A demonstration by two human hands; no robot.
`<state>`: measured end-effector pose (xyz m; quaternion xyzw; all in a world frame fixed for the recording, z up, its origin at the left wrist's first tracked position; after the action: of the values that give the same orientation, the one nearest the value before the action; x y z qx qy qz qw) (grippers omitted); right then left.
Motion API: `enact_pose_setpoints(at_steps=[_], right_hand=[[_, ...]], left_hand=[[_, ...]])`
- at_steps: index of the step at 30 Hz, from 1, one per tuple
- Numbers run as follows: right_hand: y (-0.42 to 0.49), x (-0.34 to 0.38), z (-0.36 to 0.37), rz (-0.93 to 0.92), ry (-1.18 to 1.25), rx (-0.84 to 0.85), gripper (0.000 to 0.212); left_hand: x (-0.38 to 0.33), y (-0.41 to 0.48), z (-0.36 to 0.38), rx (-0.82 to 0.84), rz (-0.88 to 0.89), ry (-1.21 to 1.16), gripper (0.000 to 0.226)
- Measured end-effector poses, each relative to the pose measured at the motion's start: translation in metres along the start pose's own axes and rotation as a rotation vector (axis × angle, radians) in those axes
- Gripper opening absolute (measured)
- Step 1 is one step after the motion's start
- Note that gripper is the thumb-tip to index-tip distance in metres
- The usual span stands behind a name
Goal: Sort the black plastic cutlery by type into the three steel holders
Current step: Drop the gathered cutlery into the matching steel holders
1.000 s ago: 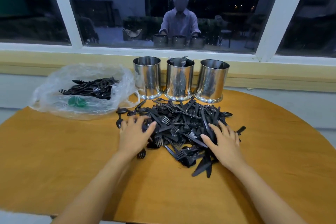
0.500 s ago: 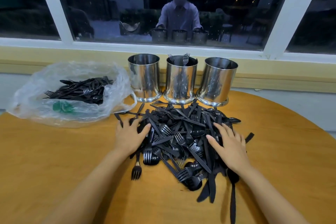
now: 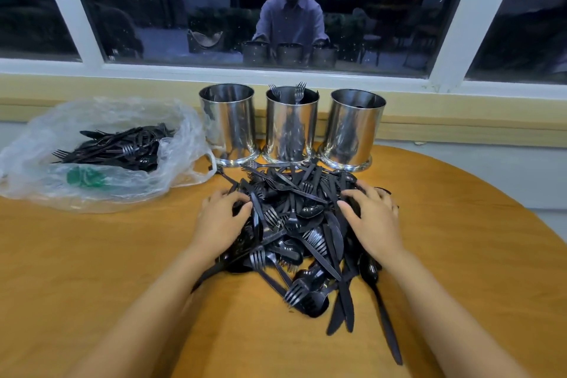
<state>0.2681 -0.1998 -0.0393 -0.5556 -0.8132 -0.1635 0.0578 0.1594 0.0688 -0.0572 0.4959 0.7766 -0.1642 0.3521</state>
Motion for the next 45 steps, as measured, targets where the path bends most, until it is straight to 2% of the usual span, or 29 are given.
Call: enact_pose_setpoints(at_steps=[3, 8, 11, 15, 20, 24, 27, 29, 32, 34, 36, 39, 45], right_hand=[[0.003, 0.018, -0.01, -0.085, 0.089, 0.003, 0.025], [0.022, 0.057, 0.0, -0.172, 0.062, 0.085, 0.026], [0.034, 0.068, 0.011, -0.145, -0.029, 0.163, 0.029], [0.045, 0.071, 0.019, -0.122, -0.086, 0.188, 0.024], [0.051, 0.052, 0.019, -0.047, 0.034, 0.21, 0.022], [0.051, 0.032, 0.011, 0.012, 0.216, 0.185, 0.016], [0.042, 0.027, -0.001, 0.058, 0.478, 0.179, 0.007], [0.033, 0.029, -0.007, 0.092, 0.659, 0.195, 0.006], [0.014, 0.035, -0.002, 0.177, 0.89, 0.279, 0.015], [0.003, 0.042, 0.005, 0.19, 0.999, 0.324, 0.019], [-0.007, 0.05, 0.011, 0.186, 1.058, 0.329, 0.019], [-0.017, 0.058, 0.014, 0.168, 1.085, 0.299, 0.019], [-0.023, 0.071, 0.016, 0.084, 1.013, 0.233, 0.012]], left_hand=[[-0.024, 0.005, -0.011, -0.084, 0.144, -0.047, 0.009], [-0.058, 0.037, -0.004, -0.078, 0.289, 0.043, 0.019], [-0.065, 0.061, 0.015, 0.048, 0.382, 0.22, 0.031], [-0.053, 0.084, 0.036, 0.203, 0.38, 0.482, 0.042], [-0.055, 0.093, 0.024, 0.114, 0.418, 0.411, 0.028], [-0.058, 0.092, -0.003, -0.022, 0.388, 0.203, 0.015], [-0.056, 0.084, -0.025, -0.136, 0.222, -0.194, 0.011], [-0.048, 0.072, -0.021, -0.105, 0.024, -0.555, 0.014], [-0.048, 0.041, 0.01, 0.045, -0.24, -1.093, 0.015], [-0.05, 0.023, 0.029, 0.104, -0.334, -1.301, 0.019], [-0.046, 0.01, 0.044, 0.11, -0.366, -1.362, 0.02], [-0.044, -0.001, 0.058, 0.09, -0.359, -1.323, 0.023], [-0.06, -0.01, 0.064, 0.145, -0.233, -1.238, 0.039]])
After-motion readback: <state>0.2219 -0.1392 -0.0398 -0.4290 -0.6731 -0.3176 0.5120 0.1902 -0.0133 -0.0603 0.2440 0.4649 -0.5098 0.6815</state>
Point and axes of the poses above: each hand's wrist, its own y-axis towards the middle knuckle, its own z-axis out of the palm, x = y × z, the point moved 9 cm from there along y, towards the middle knuckle, and after that the axes turned 8 degrees about -y, right-handed, at the moved point
